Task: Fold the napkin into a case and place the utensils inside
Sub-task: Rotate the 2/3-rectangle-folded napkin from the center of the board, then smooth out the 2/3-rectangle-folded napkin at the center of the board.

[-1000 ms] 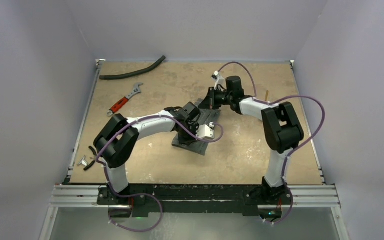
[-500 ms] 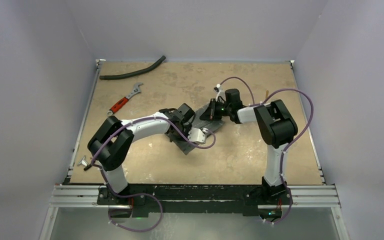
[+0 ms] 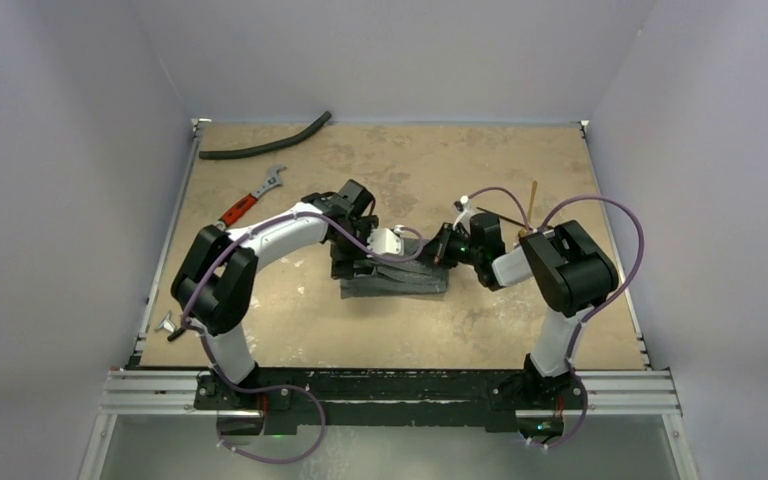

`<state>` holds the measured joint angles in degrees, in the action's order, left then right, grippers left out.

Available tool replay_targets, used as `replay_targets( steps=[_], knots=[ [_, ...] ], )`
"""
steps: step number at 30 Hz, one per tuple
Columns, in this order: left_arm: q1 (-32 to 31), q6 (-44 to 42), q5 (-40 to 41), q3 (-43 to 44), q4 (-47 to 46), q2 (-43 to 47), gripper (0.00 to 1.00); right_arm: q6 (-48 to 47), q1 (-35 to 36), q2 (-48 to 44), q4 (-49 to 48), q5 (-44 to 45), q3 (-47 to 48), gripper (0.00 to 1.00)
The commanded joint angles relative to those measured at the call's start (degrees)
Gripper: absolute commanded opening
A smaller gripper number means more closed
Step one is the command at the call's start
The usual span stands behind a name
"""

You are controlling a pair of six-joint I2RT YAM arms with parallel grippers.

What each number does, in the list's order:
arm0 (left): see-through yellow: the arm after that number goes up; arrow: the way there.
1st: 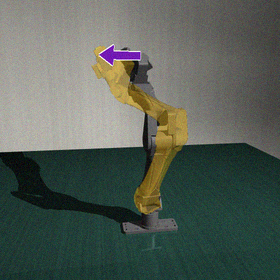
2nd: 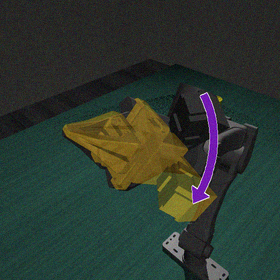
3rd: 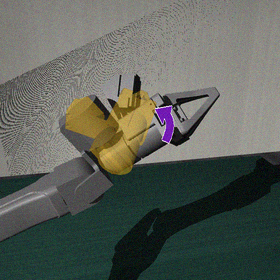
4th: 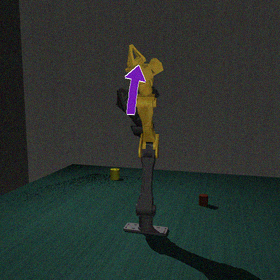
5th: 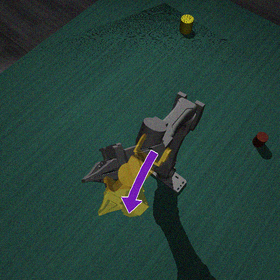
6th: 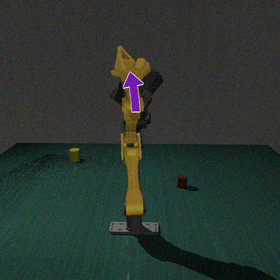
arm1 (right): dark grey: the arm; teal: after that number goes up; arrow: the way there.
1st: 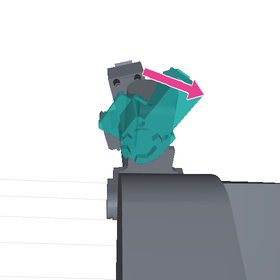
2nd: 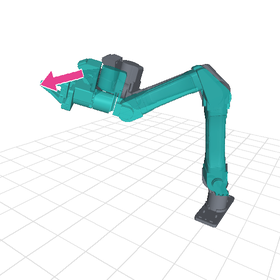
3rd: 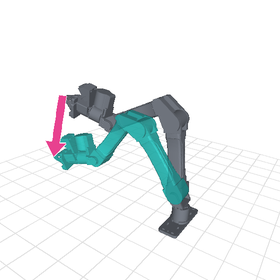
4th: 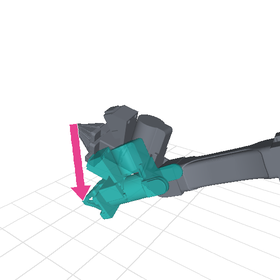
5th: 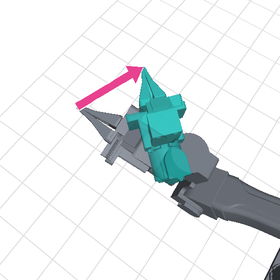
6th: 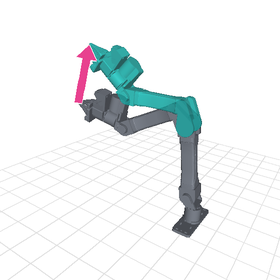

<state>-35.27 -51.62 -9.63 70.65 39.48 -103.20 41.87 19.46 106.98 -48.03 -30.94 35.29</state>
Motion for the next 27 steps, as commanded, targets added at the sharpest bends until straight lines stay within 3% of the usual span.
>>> replay_targets(
  steps=[1, 6, 8, 12, 17, 19, 23, 27],
  knots=[
    [0.29, -0.57, -9.28, 1.19, 8.05, 6.56, 0.93, 4.09, 0.46, -3.30, -1.24, 6.32, -4.46, 0.00],
    [4.23, 0.92, -15.27, 4.54, 13.85, 7.88, 0.96, 4.36, 0.68, -10.13, 1.38, 8.42, -5.15, 0.00],
    [4.59, 0.02, -16.40, 6.52, 16.98, 7.84, 0.88, 4.51, 0.75, -12.14, 2.23, 9.34, -5.06, 0.01],
    [4.88, 3.07, -17.58, 10.67, 18.64, 5.61, 0.60, 4.69, 0.90, -13.54, 2.94, 9.80, -3.76, 0.01],
    [6.92, 17.73, -13.26, 11.35, 3.12, 3.28, 0.20, 4.70, 2.36, -12.30, 2.77, 8.49, -1.75, 0.01],
    [7.71, 22.30, -12.03, 10.92, -1.97, 2.02, 0.19, 4.91, 3.52, -11.05, 2.51, 7.87, -0.32, 0.00],
    [7.77, 29.42, -11.13, 10.58, -5.85, -2.11, 0.27, 5.18, 6.41, -8.39, 2.36, 7.52, 3.01, 0.00],
    [7.60, 31.37, -13.69, 9.74, -6.23, -4.37, 0.29, 5.71, 8.37, -5.84, 1.51, 6.08, 4.63, 0.00]
  ],
)
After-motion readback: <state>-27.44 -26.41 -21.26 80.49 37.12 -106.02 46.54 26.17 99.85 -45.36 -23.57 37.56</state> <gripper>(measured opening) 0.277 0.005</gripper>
